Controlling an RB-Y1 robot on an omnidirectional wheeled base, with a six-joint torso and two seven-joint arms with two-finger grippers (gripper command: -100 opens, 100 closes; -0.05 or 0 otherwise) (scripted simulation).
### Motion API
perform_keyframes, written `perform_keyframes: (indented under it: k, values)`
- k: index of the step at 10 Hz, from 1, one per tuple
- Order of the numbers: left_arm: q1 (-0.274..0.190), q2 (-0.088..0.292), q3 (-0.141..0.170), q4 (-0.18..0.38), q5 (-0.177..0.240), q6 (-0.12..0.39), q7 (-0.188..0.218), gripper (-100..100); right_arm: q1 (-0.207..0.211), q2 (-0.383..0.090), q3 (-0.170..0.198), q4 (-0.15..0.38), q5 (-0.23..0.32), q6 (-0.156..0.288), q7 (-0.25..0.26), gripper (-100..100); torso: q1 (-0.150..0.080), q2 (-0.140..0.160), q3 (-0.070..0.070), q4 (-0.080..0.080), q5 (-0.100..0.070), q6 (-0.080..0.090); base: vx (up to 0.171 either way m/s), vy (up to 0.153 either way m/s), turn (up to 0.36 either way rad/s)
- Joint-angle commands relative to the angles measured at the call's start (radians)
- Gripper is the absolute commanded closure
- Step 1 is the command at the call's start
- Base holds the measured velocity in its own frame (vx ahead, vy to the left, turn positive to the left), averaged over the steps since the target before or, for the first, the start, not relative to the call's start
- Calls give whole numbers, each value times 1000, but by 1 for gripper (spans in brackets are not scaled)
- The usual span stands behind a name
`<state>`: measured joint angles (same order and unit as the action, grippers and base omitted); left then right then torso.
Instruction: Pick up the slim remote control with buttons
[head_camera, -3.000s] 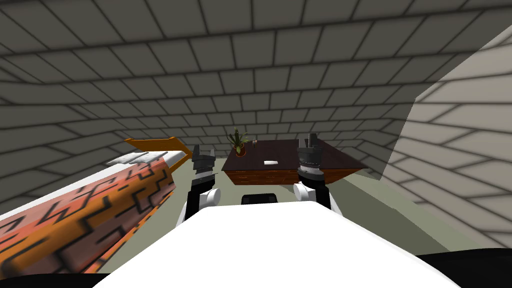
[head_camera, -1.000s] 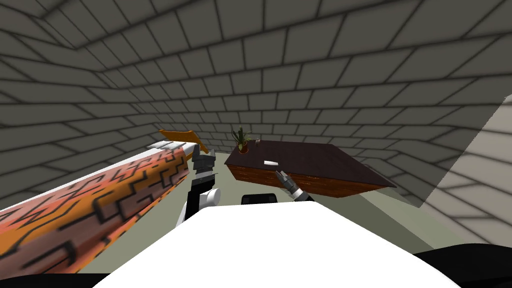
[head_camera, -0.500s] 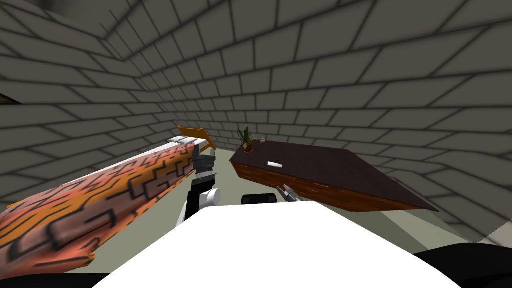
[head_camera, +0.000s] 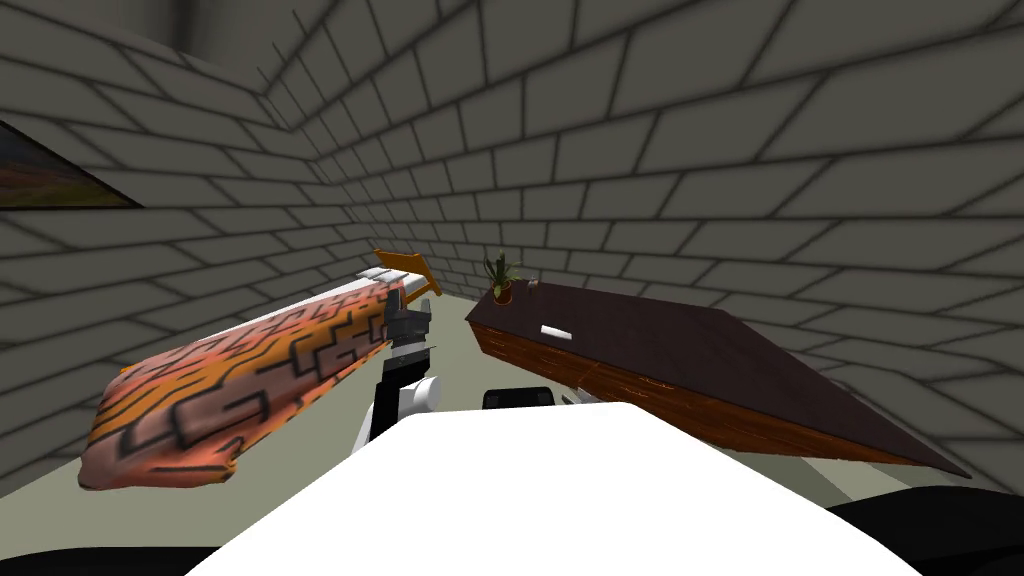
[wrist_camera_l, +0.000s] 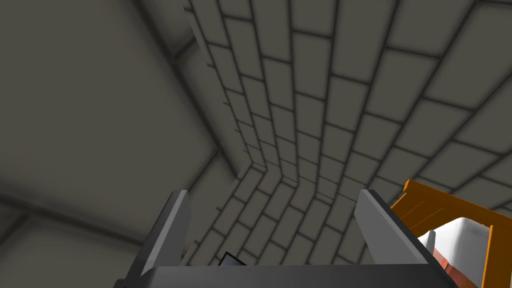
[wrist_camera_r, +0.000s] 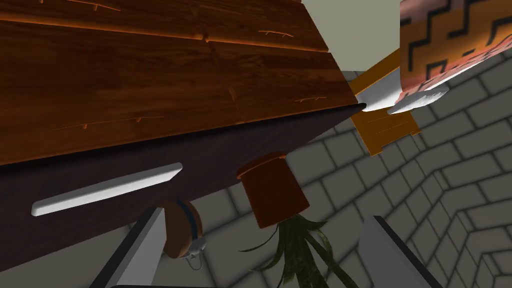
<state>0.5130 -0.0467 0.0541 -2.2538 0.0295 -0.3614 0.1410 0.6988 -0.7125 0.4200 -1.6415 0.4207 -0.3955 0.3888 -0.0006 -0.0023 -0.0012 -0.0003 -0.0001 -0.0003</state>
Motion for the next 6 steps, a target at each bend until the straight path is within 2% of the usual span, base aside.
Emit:
perform_keyframes:
  k: [1, 3, 4, 5, 6]
  values:
    - [0, 0, 0, 0, 0, 0, 0, 0, 8, -50, 37, 50, 30, 17, 15, -100, 0, 0, 0, 0, 0, 0, 33, -2, 366]
    - [0, 0, 0, 0, 0, 0, 0, 0, 8, -56, 37, 73, 30, 17, 15, -100, 0, -1, 0, 0, 0, 1, 18, -6, 70]
    - [0, 0, 0, 0, 0, 0, 0, 0, 10, -94, 59, 102, 47, 24, 21, -100, 0, 0, 0, 0, 0, 1, 14, 10, 271]
    - [0, 0, 0, 0, 0, 0, 0, 0, 10, -94, 59, 131, 47, 24, 21, -100, 1, 0, 0, 0, 0, 0, 17, 1, 146]
    - [0, 0, 0, 0, 0, 0, 0, 0, 11, -131, 81, 159, 64, 30, 26, -100, 1, 0, 0, 0, 0, 1, 24, 12, 302]
